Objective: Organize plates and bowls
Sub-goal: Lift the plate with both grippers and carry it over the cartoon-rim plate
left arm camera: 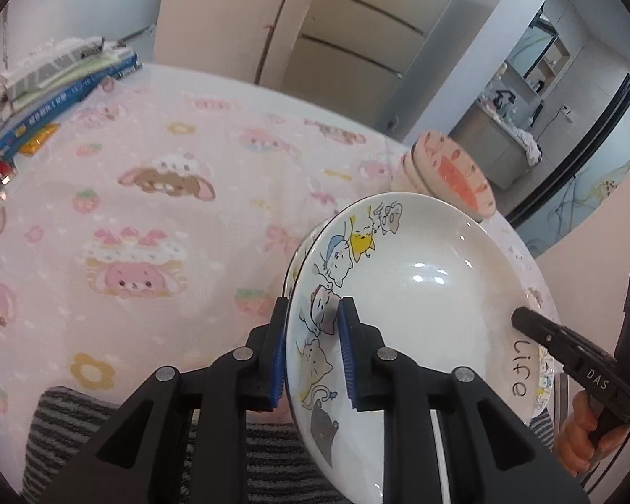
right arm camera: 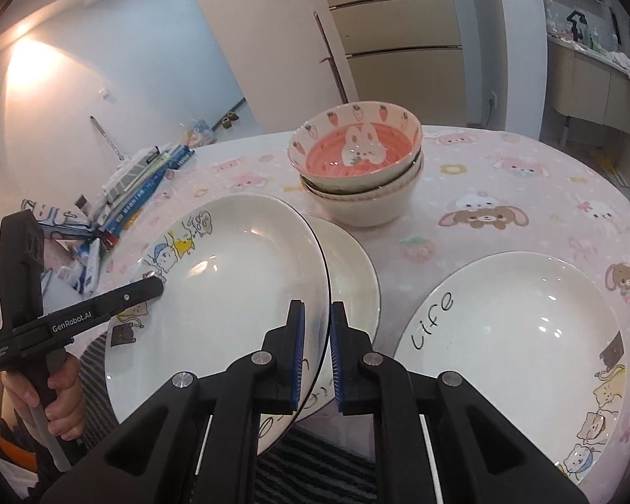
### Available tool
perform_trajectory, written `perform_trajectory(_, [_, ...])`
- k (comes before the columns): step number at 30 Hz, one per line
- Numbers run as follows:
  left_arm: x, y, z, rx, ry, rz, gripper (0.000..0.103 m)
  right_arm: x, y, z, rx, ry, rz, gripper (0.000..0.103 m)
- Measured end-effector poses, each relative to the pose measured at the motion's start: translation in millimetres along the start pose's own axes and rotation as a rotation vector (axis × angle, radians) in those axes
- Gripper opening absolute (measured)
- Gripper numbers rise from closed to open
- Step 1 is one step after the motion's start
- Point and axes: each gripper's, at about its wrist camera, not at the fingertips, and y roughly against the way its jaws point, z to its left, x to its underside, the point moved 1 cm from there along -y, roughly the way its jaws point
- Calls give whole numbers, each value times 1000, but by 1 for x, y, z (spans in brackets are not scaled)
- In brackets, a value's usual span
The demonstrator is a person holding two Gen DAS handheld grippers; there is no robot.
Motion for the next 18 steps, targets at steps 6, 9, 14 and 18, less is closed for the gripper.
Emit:
perform_trajectory(6, [7,-8,-5,-35,-55,-1,20,5,-18,-4,49,2,51,13])
perform_trajectory(9, [9,-10,-6,-52,-81,-9,20,6,-24,-6,55,-5,63,13])
perform_trajectory(14, [10,-18,-10,-102,-116,-34,21,9,-31,-5,80,9,74,13])
perform_trajectory(18, [11,-24,-12,-135,-134,-34,21,10,-34,-5,101,20,75,13])
